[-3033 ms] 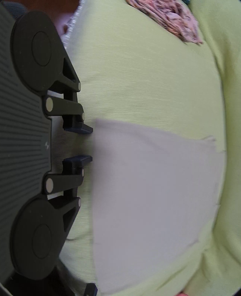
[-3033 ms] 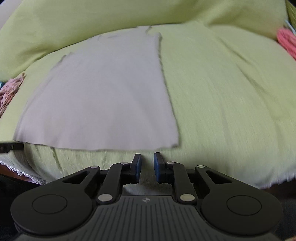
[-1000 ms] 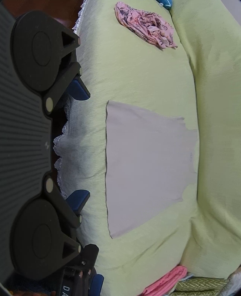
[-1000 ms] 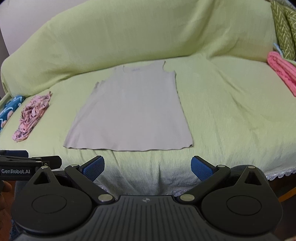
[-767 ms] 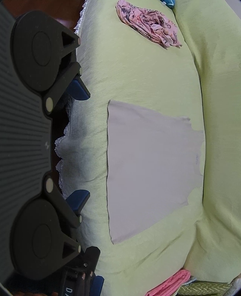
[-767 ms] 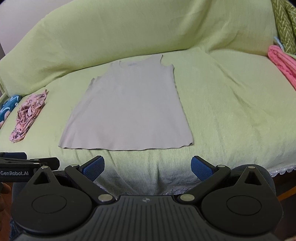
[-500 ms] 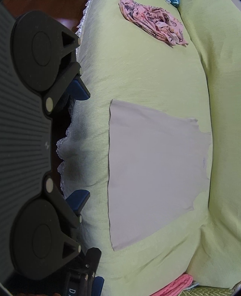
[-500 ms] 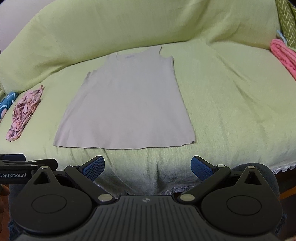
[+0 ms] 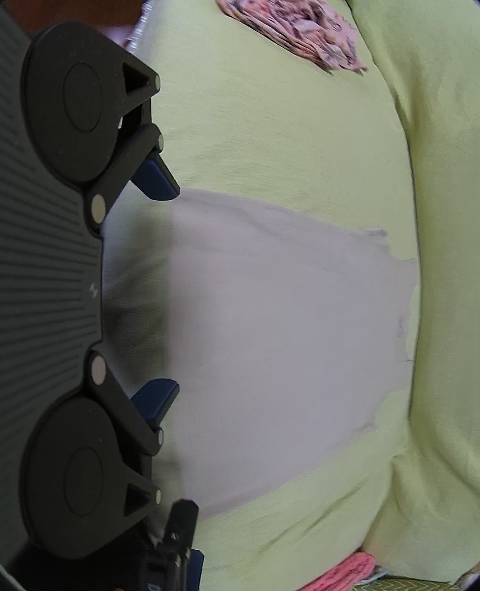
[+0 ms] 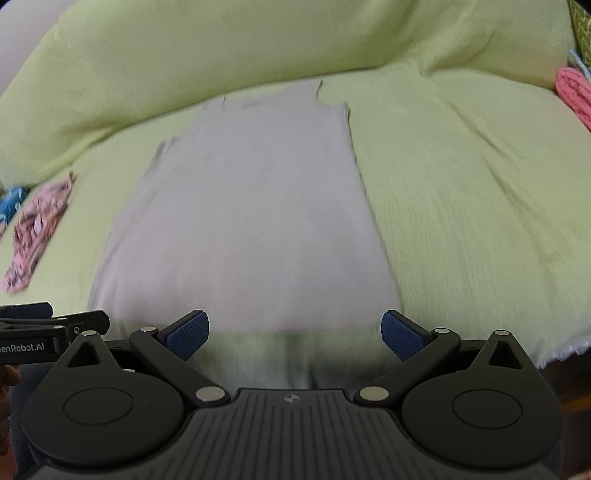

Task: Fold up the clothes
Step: 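Move both grippers to the beige top's hem and pinch it closed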

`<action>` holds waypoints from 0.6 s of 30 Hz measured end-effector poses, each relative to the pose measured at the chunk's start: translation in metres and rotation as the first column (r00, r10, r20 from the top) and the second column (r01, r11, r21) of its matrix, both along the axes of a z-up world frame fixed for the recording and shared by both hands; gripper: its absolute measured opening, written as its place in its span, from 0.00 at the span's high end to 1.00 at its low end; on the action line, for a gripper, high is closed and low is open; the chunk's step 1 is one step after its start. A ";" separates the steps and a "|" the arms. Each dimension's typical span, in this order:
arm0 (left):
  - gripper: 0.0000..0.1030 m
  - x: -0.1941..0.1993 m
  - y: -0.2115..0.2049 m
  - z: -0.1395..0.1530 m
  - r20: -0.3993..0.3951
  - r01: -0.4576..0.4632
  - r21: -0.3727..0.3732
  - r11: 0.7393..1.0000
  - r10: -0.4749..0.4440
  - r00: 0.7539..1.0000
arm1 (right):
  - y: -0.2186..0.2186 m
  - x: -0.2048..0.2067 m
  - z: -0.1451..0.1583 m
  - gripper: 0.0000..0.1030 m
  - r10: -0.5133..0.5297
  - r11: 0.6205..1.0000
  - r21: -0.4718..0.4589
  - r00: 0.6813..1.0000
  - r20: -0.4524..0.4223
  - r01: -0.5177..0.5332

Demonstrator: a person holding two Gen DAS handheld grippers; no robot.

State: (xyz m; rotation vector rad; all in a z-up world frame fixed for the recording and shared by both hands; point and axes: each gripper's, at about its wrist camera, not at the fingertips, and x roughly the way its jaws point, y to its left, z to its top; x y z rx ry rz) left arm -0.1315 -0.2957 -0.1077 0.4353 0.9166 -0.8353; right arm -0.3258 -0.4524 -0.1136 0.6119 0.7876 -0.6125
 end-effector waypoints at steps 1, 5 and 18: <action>0.01 0.007 -0.005 0.000 0.010 0.010 -0.013 1.000 -0.010 1.000 | -0.008 0.000 0.002 0.01 -0.006 1.000 -0.013 0.999 0.042 0.006; 0.01 0.041 -0.032 0.003 0.063 0.073 -0.030 0.997 -0.071 0.995 | -0.052 -0.001 0.001 0.01 -0.018 1.000 -0.006 0.969 0.245 0.020; 0.59 0.221 -0.181 0.003 0.066 0.307 -0.108 0.945 -0.302 0.951 | -0.226 0.099 -0.039 0.36 0.225 0.972 -0.096 0.968 0.114 -0.215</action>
